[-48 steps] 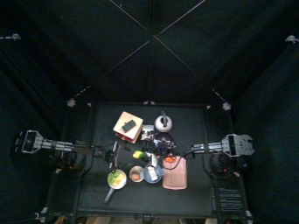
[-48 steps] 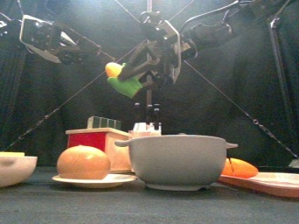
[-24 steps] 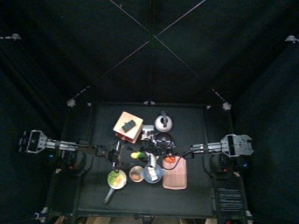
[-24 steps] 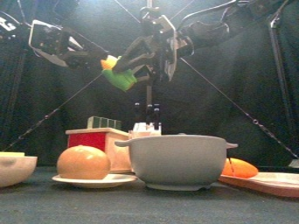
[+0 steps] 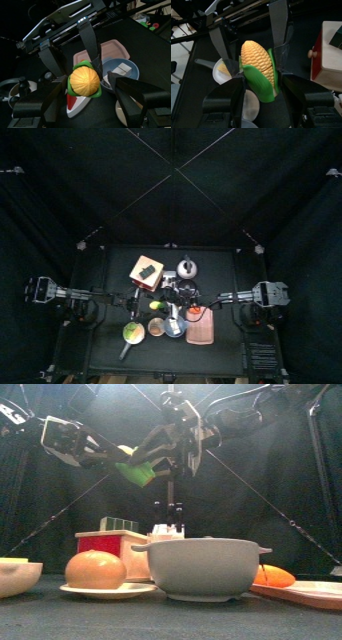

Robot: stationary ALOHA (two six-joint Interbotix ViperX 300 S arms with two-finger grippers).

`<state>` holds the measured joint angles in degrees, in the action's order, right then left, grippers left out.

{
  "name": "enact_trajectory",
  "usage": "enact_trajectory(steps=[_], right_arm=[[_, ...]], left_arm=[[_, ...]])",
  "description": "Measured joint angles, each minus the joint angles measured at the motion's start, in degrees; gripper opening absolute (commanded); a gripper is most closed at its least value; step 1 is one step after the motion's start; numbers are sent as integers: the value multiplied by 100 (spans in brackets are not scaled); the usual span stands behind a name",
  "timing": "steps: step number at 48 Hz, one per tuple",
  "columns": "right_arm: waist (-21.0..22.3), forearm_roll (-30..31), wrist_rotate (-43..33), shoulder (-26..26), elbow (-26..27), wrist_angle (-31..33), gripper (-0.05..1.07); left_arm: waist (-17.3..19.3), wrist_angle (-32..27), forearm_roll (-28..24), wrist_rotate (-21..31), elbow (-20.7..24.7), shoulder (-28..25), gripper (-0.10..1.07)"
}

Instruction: Hand over corn

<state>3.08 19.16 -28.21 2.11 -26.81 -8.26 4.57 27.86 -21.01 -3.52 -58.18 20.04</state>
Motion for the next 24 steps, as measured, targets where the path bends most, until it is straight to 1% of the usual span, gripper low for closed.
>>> enact_trajectory(steps=[8,19,24], right_arm=[[0,0,0,0,0,-9,67],[-18,9,26,0,-9,-9,67],[-18,9,18,0,-9,-9,68]], left_arm=[[18,-18,0,-18,0,-9,93],[26,-26,-9,-18,-9,-9,79],[35,-26,-44,-9,-9,-9,75]])
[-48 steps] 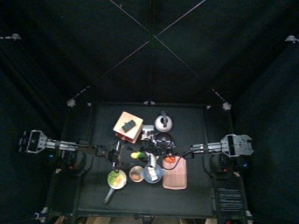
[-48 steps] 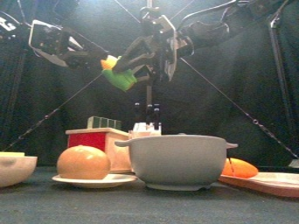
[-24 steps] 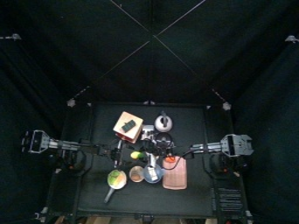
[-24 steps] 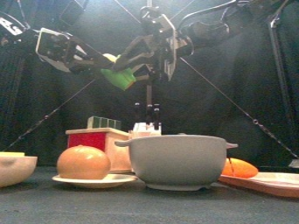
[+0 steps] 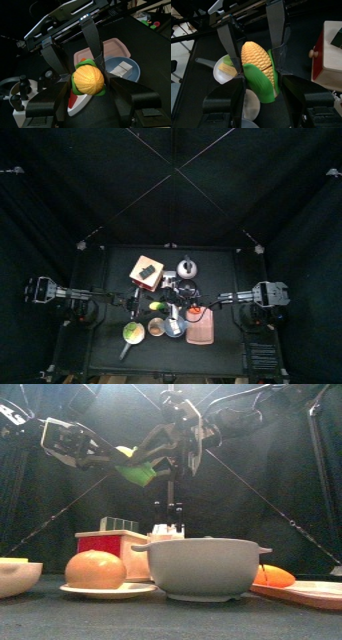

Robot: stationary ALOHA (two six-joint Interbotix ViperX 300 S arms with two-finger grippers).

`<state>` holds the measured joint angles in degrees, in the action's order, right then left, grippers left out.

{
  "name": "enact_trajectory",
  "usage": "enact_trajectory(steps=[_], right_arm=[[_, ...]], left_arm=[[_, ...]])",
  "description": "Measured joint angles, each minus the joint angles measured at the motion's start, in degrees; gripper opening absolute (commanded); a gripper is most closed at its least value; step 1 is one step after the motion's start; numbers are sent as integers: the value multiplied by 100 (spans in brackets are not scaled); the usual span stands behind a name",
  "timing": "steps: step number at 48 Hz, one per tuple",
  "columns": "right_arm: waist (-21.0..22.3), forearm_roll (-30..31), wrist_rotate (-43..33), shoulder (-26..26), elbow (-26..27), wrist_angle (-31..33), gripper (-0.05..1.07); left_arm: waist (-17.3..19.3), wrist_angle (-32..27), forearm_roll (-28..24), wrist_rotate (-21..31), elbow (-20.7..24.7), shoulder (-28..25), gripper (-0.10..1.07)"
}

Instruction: Hand over corn

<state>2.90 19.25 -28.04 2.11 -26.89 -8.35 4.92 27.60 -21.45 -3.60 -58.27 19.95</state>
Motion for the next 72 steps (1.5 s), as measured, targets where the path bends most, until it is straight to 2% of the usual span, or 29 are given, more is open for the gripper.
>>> enact_trajectory(steps=[11,24,29,72], right_arm=[[0,-9,0,0,0,0,72],[-26,18,0,0,-44,0,97],[0,18,0,-9,-70,0,102],[-97,79,0,-167,-334,18,102]], left_arm=[[0,0,-9,-9,0,0,75],[-9,9,-9,0,-26,0,75],[-9,0,-9,-9,-26,9,75],[-9,-9,-9,-35,-176,149,75]])
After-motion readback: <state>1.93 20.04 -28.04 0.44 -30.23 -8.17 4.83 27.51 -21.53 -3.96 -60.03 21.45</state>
